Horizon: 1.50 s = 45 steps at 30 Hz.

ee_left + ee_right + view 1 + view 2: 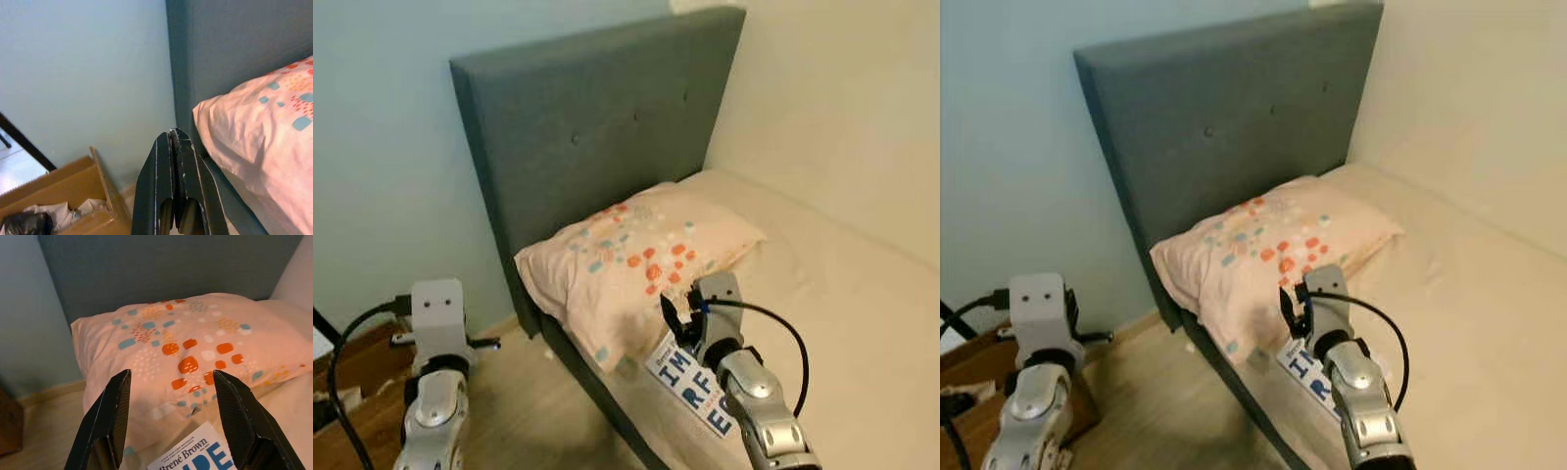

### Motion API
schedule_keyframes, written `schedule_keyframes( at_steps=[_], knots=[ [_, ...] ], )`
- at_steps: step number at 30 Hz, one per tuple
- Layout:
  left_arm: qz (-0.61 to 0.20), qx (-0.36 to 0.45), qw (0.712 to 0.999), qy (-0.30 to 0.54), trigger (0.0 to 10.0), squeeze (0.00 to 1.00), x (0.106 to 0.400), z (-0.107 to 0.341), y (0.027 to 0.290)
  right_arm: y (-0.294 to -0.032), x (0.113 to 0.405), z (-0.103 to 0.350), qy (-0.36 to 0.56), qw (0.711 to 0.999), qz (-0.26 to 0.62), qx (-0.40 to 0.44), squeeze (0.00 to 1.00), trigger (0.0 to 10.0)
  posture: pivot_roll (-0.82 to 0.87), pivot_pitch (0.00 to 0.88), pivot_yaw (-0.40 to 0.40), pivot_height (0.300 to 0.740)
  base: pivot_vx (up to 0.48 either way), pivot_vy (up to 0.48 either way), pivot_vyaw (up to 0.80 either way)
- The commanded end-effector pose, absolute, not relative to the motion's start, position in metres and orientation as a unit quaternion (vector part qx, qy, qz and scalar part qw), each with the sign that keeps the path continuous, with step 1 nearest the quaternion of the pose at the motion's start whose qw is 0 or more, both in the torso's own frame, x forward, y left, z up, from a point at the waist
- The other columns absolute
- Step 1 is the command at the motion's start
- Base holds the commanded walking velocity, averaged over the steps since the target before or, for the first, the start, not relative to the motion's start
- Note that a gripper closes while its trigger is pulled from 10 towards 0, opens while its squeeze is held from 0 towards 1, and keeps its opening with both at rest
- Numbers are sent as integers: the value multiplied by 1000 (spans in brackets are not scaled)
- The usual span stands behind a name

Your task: Clean up the room

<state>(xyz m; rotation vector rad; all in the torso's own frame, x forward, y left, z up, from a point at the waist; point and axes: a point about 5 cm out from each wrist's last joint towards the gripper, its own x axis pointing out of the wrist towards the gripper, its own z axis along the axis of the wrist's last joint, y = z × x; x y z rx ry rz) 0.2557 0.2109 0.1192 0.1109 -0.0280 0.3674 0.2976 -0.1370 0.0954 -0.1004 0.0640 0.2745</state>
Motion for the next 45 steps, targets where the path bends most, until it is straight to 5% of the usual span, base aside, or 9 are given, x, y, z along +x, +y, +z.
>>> schedule_keyframes(
  at_steps=[1,45],
  knots=[
    [183,62,981,-4,10000,0,255,114,213,-138,296,95,35,989,133,-46,0,10000,-10,70,-64,713,0,0,0],
    [130,59,989,33,10000,0,272,103,196,-141,301,86,78,988,125,-47,0,10000,-48,64,-50,733,0,0,0]
  ],
)
